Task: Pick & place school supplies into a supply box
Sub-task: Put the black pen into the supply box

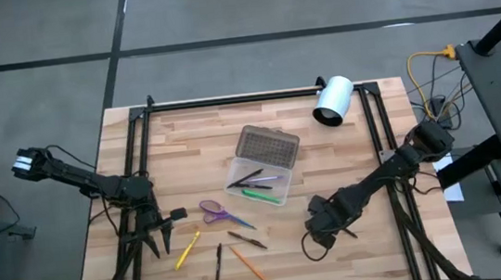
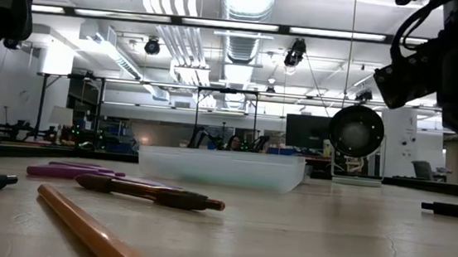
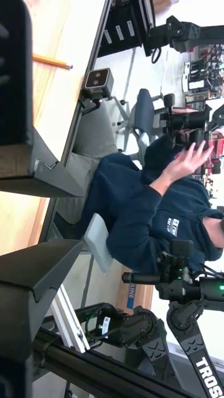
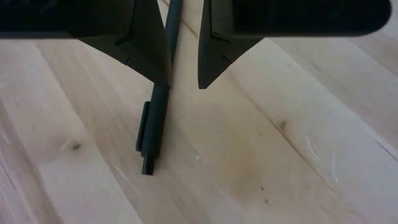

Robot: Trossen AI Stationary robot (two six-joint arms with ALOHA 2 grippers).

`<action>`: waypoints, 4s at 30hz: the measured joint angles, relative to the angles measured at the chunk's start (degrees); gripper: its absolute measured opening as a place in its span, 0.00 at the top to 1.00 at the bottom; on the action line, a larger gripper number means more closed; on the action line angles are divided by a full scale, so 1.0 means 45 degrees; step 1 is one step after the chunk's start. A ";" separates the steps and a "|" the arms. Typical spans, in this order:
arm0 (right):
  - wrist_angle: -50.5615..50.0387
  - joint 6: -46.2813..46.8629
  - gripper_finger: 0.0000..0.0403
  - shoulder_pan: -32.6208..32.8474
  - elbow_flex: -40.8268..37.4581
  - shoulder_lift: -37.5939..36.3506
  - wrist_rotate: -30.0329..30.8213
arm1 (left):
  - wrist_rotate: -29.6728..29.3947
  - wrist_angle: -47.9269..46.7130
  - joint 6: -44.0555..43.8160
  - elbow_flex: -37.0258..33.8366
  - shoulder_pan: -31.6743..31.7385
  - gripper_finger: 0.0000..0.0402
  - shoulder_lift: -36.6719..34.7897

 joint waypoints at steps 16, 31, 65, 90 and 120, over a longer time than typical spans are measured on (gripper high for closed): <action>0.0497 -0.0201 0.83 -0.0010 -0.0629 -0.0058 0.0000 | 0.0000 -0.0004 -0.0002 0.0000 -0.0003 0.74 -0.0003; 0.1016 0.0164 0.83 -0.0015 -0.1288 -0.0068 0.0110 | 0.0000 -0.0005 -0.0001 0.0000 -0.0003 0.74 0.0000; 0.1275 -0.0101 0.95 -0.0049 -0.1355 0.0233 -0.0092 | 0.0000 -0.0005 0.0000 -0.0010 -0.0002 0.74 0.0001; -0.2114 -0.2308 0.97 -0.0147 0.1498 0.0671 0.3537 | 0.0000 -0.0005 0.0000 -0.0019 -0.0005 0.74 -0.0003; -0.2784 -0.7909 0.97 -0.1647 0.6029 0.2889 0.9457 | 0.0000 -0.0007 -0.0002 -0.0063 -0.0002 0.74 0.0001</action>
